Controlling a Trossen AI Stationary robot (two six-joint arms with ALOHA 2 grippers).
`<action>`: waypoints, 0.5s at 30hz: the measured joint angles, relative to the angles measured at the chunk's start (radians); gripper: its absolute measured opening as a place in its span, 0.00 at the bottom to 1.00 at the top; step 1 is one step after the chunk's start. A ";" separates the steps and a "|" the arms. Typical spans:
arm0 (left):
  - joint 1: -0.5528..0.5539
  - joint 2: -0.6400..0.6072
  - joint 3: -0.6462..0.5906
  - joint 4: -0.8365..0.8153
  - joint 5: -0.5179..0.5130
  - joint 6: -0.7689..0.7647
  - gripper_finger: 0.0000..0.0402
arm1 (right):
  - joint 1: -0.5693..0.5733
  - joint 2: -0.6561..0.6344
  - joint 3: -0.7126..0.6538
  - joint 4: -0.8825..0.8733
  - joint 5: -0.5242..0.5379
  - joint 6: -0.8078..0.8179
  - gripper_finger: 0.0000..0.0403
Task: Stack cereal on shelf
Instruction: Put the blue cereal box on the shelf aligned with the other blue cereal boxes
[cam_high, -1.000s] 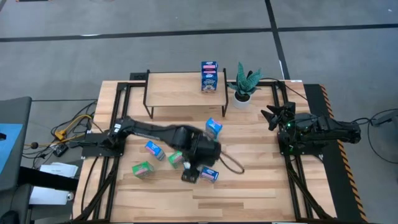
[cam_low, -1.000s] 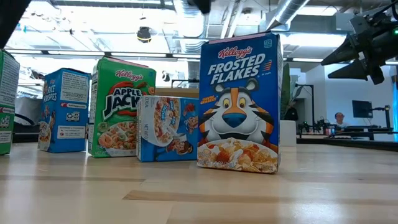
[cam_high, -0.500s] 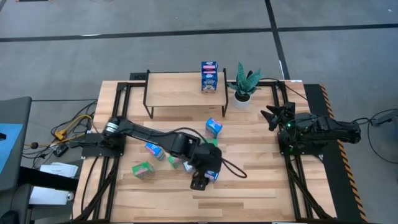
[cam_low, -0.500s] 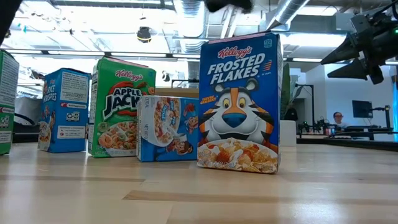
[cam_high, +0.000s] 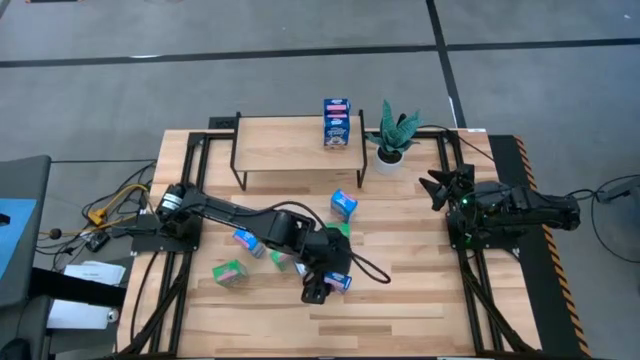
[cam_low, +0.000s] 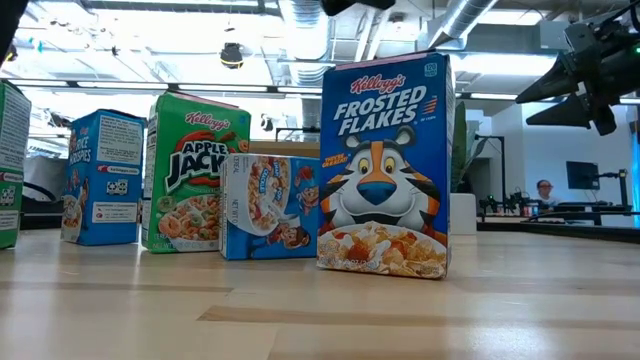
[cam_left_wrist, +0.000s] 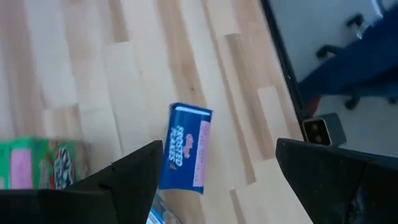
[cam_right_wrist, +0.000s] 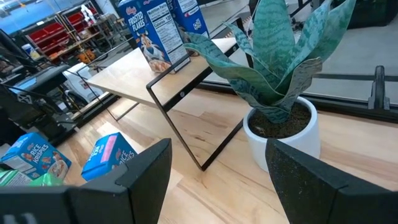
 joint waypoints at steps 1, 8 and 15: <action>-0.003 0.001 0.000 0.001 -0.015 -0.029 0.75 | 0.000 0.000 0.000 0.000 0.000 0.000 0.71; -0.006 0.002 0.000 -0.010 -0.150 -0.160 0.75 | 0.000 0.000 0.000 0.003 0.000 0.000 0.71; -0.004 0.003 0.000 -0.010 -0.307 -0.169 0.75 | 0.000 0.000 0.000 0.003 0.000 0.000 0.71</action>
